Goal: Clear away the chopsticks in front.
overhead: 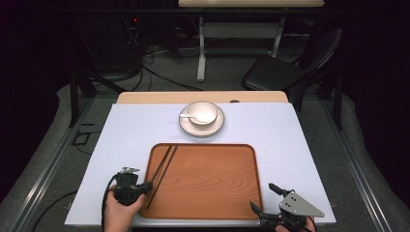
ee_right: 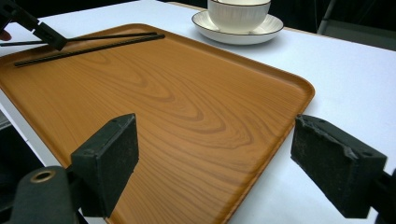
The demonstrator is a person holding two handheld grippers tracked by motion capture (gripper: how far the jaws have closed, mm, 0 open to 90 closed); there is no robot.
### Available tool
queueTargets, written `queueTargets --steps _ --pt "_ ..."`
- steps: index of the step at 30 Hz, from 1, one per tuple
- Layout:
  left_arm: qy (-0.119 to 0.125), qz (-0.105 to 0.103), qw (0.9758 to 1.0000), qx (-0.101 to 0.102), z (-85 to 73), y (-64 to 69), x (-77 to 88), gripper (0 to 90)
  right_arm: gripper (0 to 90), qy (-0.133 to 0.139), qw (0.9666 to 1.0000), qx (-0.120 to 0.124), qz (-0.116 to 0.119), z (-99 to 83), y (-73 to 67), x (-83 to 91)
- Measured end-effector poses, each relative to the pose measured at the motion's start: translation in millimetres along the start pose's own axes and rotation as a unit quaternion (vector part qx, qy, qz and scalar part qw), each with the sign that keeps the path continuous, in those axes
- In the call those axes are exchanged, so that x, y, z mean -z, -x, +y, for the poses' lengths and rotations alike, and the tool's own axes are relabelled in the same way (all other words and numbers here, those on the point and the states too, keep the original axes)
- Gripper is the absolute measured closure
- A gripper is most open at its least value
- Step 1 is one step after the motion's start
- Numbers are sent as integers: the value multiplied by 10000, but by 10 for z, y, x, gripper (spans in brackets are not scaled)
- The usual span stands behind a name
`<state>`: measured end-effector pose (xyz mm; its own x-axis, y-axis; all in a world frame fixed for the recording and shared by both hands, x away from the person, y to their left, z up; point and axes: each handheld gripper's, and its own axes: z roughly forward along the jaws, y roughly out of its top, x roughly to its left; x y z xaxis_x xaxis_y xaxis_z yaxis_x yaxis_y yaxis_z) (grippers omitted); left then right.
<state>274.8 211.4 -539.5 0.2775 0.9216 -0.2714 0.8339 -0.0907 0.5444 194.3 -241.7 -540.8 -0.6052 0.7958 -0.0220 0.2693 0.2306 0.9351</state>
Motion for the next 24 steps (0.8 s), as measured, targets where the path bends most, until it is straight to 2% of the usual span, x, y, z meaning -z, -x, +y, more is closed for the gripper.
queueTargets --steps 7,15,18,20,21,23,24 --pt "58 -7 10000 56 1 -11 7 840 148 -4 10000 -3 7 0 -2 0" --pt "34 -40 10000 8 -3 -3 5 847 148 -6 10000 4 19 -1 -2 -3" --pt "109 -89 9999 23 -6 8 17 836 148 -3 10000 0 24 -1 -2 -4" --pt "122 -127 9998 -13 -5 9 38 828 148 0 10000 -8 26 -1 -1 -5" --pt "215 -135 9996 -93 -7 10 50 800 148 11 10000 -1 23 0 0 -3" --pt "245 -109 9996 -132 -8 11 54 769 147 1 10000 -4 16 0 2 -3" --pt "360 -164 9990 -210 -12 10 68 745 148 0 10000 -9 17 -1 3 -5"
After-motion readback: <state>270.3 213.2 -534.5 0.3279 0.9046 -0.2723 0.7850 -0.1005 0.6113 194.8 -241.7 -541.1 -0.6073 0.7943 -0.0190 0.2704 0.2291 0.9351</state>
